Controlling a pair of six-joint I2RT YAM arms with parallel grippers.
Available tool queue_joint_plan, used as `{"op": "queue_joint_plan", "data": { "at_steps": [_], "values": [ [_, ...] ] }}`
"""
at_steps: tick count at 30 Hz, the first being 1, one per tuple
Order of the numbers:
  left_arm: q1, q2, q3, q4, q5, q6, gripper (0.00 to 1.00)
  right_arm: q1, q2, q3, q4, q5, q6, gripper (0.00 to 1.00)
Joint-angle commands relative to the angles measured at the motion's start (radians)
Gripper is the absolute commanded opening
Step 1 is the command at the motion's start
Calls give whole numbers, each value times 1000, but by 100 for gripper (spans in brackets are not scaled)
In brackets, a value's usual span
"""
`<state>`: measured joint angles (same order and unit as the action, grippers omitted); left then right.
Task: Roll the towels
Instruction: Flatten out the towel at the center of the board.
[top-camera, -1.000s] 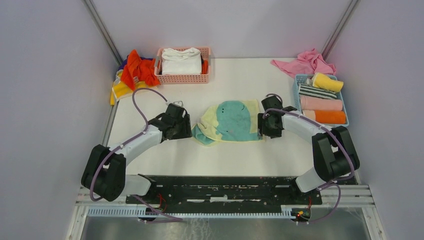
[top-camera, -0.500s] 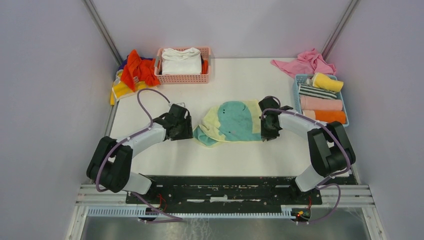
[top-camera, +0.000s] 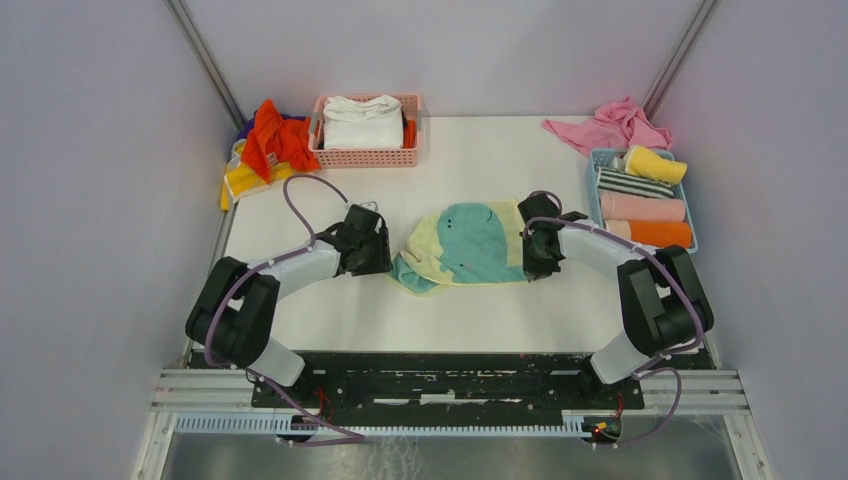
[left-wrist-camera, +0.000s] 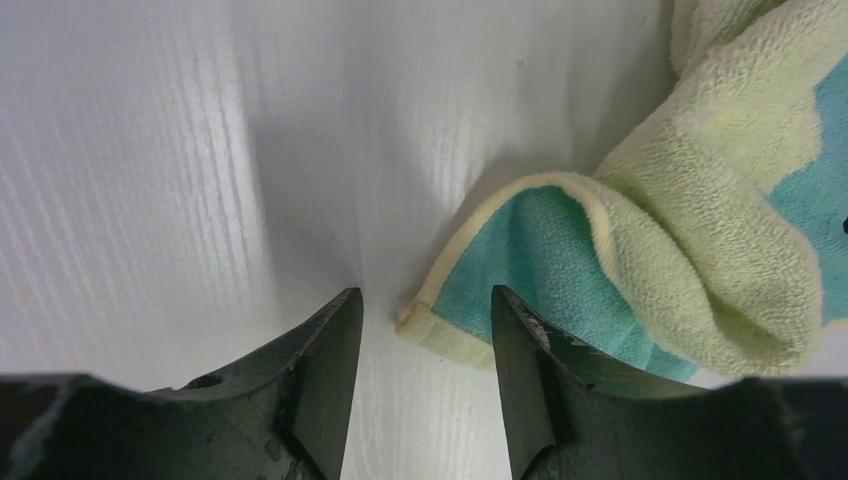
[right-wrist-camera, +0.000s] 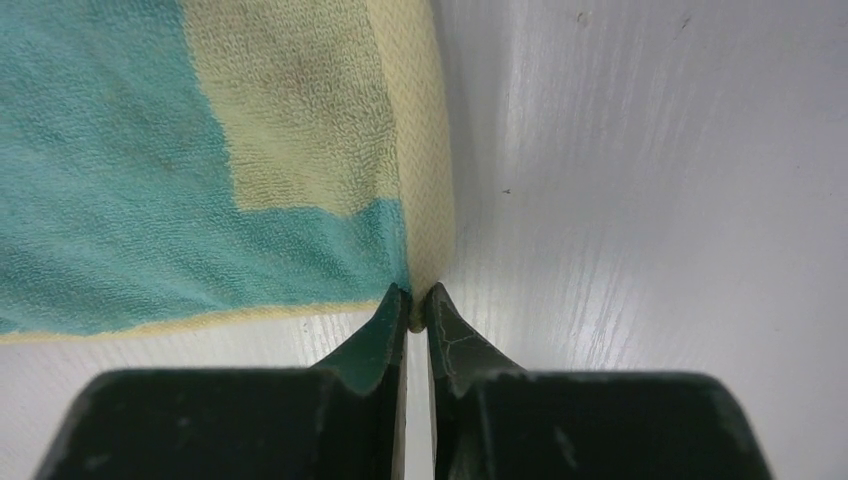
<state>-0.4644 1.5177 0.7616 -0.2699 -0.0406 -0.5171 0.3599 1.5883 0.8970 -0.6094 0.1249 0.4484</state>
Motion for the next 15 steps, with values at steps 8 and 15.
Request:
{"op": "queue_joint_plan", "data": {
  "at_steps": [8,15],
  "values": [
    [-133,127,41,-94,-113,-61,40,2,-99,23,-14,18,-3,11],
    [-195,153,72,-166,-222,-49,12,2,-142,61,-29,49,-7,10]
  ]
}}
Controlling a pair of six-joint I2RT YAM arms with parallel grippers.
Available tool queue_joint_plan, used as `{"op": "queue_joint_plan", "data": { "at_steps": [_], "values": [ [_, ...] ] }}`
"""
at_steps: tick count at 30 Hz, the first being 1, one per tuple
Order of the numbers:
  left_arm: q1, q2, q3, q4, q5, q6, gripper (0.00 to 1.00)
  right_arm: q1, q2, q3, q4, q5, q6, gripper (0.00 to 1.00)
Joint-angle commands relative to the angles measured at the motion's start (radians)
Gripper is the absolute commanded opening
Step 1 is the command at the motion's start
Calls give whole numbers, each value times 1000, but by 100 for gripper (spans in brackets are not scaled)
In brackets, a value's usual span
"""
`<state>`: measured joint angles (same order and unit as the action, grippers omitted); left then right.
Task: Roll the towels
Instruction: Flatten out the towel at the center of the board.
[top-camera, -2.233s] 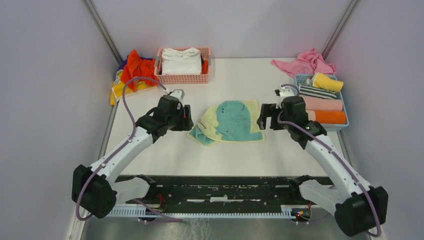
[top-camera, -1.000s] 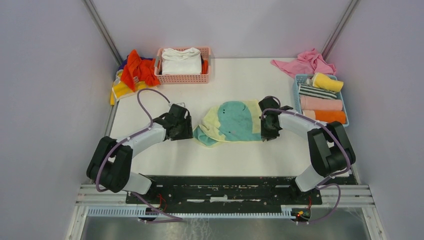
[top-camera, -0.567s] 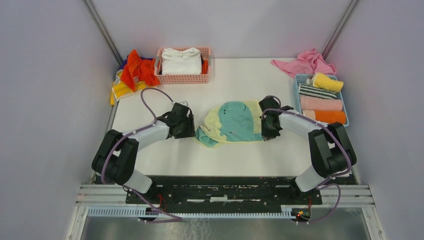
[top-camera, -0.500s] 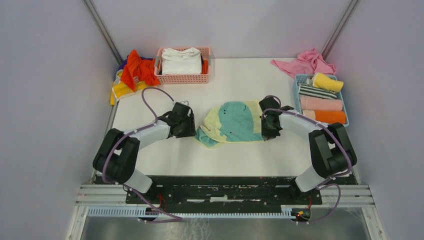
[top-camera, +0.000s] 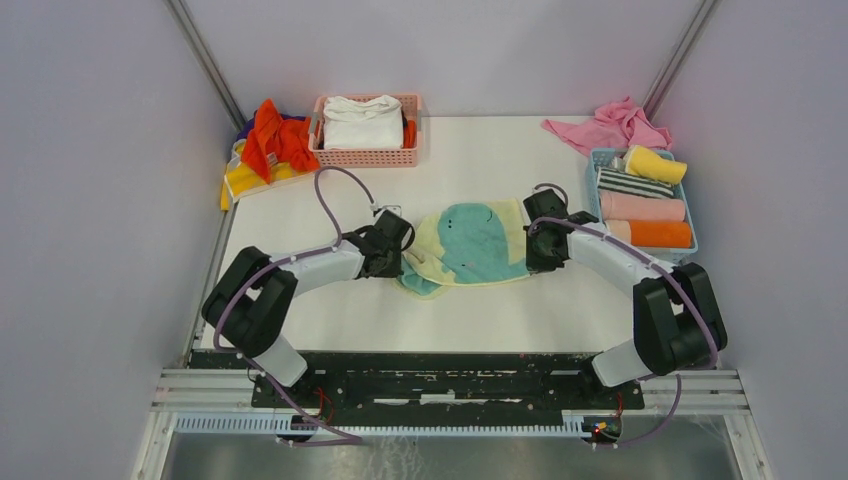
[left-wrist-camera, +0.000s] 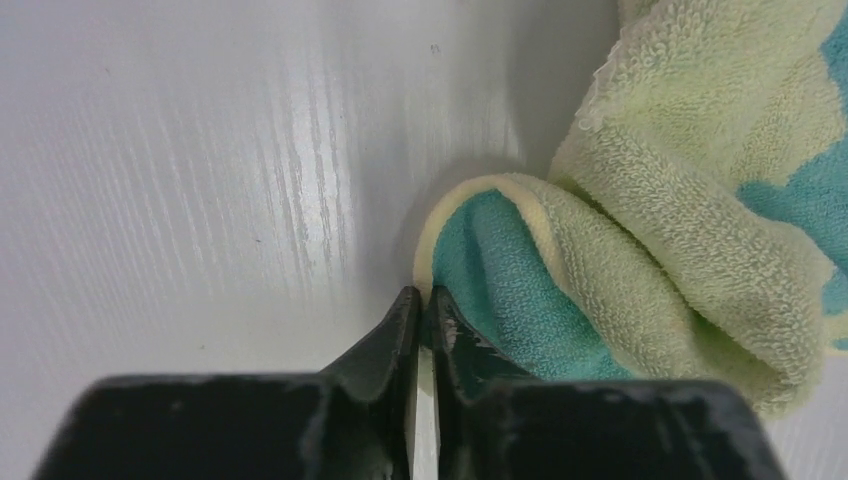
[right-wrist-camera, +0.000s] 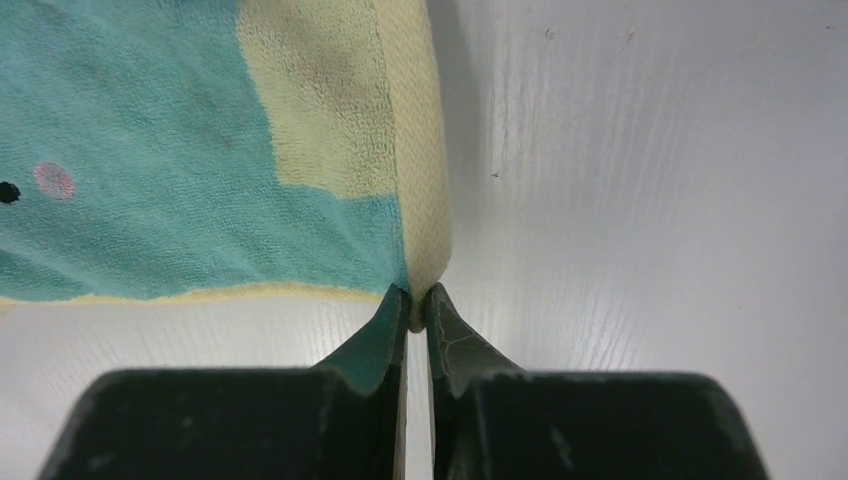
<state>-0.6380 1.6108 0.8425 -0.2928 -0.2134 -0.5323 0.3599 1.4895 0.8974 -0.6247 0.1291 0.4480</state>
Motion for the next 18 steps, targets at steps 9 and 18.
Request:
{"op": "queue_joint_plan", "data": {
  "at_steps": [9,18],
  "values": [
    [71,63,424,-309,-354,237,3,-74,-19,345,-86,125,-44,3],
    [161,-41,740,-159,-530,555,3,-201,-22,661,-100,81,-65,2]
  ]
}}
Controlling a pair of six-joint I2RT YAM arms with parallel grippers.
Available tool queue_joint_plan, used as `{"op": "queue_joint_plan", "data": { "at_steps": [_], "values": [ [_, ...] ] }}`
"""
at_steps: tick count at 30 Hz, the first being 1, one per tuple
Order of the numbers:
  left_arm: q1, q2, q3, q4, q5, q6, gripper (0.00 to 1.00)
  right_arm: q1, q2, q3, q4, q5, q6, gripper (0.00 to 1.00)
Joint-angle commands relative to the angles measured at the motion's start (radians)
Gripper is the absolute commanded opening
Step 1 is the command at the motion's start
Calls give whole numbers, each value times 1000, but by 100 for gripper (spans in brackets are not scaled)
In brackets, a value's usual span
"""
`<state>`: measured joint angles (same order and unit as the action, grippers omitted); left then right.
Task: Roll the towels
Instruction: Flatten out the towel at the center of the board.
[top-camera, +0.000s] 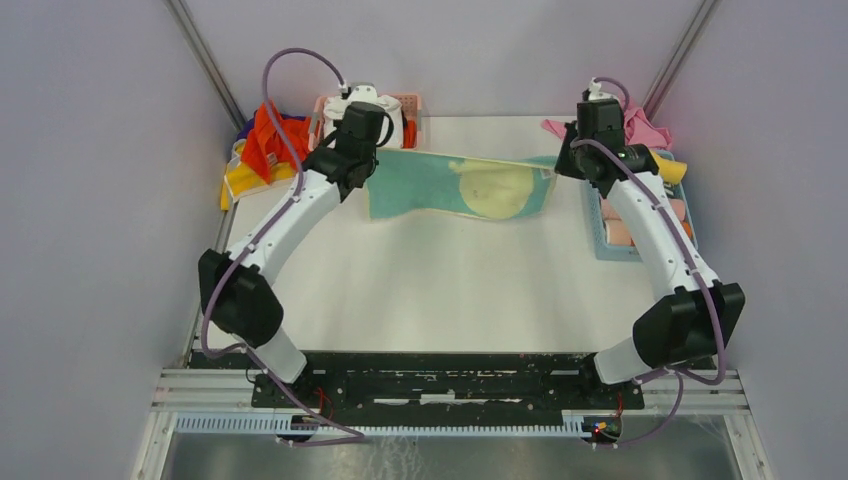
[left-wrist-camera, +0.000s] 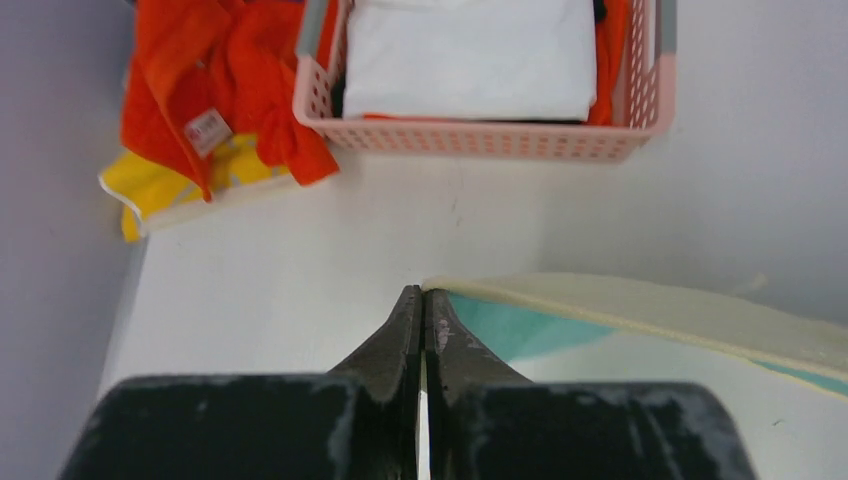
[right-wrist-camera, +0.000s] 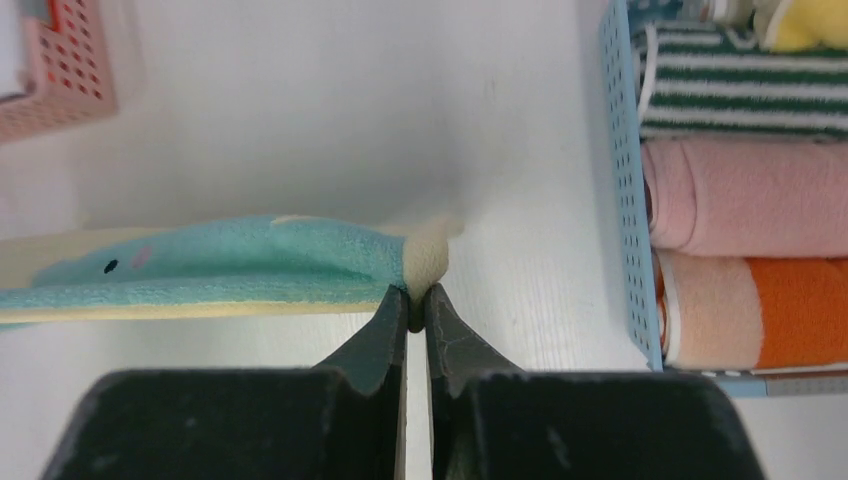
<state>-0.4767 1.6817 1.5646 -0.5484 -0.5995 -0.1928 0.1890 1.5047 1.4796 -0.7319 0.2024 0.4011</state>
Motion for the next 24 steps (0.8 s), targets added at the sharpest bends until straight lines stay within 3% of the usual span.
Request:
{"op": "queue_joint_plan", "data": {
  "at_steps": [1,6,13,18,24],
  "values": [
    [-1,-148,-17,132,-146,231,3,-31,-54,74,20,0,-18,3],
    [-1,-361,-293,192,-81,150,3,-31,-192,-115,73,-83,9,5],
    [-3,-601,-663,16,155,-259,9,-31,-328,-465,30,-281,60,13],
    [-4,-739,-805,-55,314,-439,29,-31,-426,-661,8,-412,100,37],
    [-3,-833,-752,-118,261,-452,55,-32,-485,-647,-71,-321,45,52]
  ]
}}
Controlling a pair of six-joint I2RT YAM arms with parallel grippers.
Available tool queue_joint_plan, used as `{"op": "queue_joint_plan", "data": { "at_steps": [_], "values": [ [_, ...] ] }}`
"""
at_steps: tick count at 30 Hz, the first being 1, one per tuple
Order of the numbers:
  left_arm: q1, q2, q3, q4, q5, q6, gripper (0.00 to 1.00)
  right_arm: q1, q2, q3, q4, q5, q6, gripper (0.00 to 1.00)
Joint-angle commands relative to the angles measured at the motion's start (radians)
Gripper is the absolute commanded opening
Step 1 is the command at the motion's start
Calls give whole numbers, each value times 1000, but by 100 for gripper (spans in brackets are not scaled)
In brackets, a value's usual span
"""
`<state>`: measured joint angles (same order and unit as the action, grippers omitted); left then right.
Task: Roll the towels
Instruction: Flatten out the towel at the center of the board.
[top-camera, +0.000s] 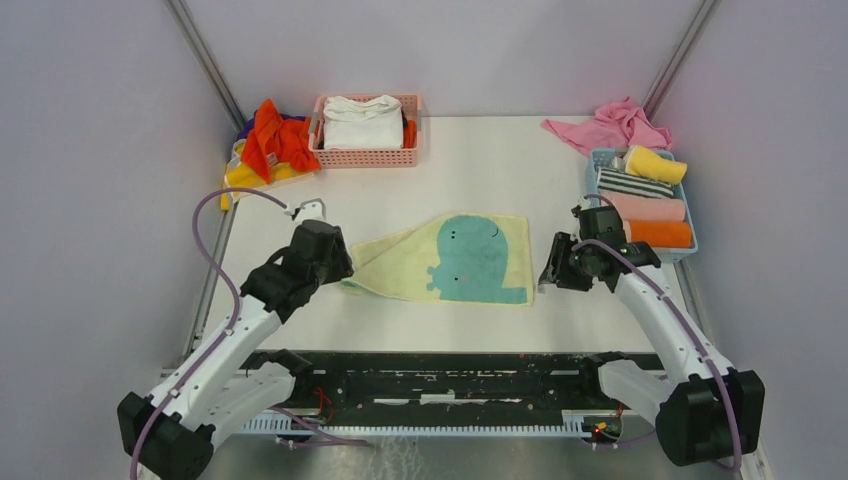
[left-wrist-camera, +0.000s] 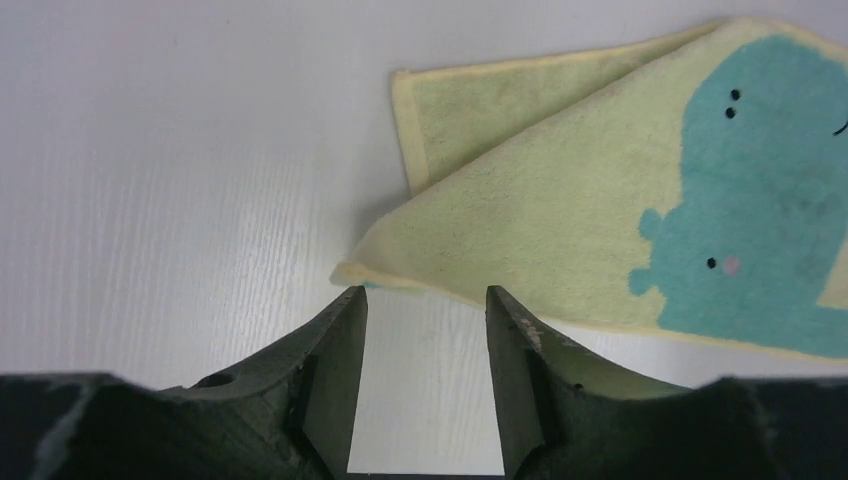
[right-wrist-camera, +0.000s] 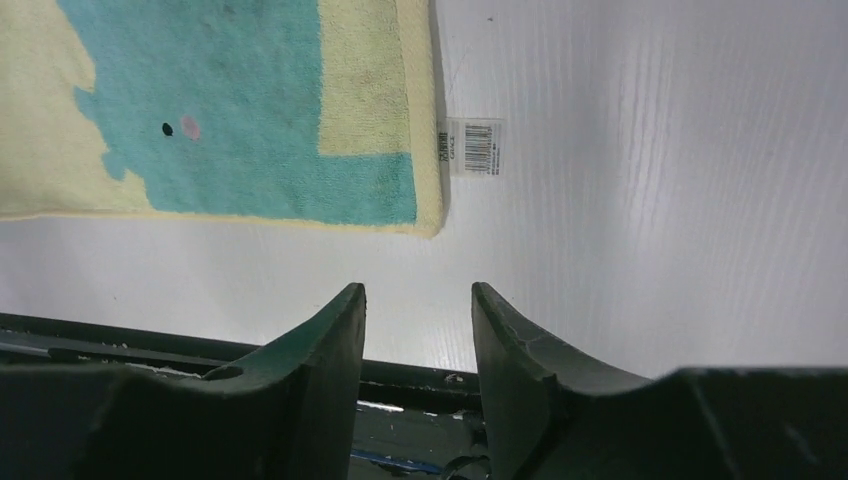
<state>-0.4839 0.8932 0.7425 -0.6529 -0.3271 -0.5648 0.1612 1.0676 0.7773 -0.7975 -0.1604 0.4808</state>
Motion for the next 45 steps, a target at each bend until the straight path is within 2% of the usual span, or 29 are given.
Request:
{"op": "queue_joint_plan", "data": {
  "at_steps": [1,3,9,13,18,24,27,33,40,45],
  "values": [
    [4,-35,85,-9,-18,-69,58,-3,-39,71,-4,60,-49,53],
    [4,-1,106,19,-18,-44,61,-3,8,105,15,61,-81,54],
    [17,210,160,161,38,18,66,36,192,167,125,-82,-95,56],
    [65,404,201,239,129,22,60,115,289,167,186,-128,-74,57],
    [111,610,204,306,177,16,51,154,347,113,261,-174,-37,58],
    [192,787,219,379,244,-5,41,156,387,24,296,-218,-26,60],
    [222,856,261,361,219,3,38,155,384,-16,286,-201,-29,61],
    [302,948,373,296,153,43,36,156,368,-78,242,-147,-2,63],
    [310,983,478,259,91,98,36,155,333,-87,209,-62,11,68],
    [310,964,519,210,94,134,38,155,290,-31,186,-94,-33,71]
  ]
}}
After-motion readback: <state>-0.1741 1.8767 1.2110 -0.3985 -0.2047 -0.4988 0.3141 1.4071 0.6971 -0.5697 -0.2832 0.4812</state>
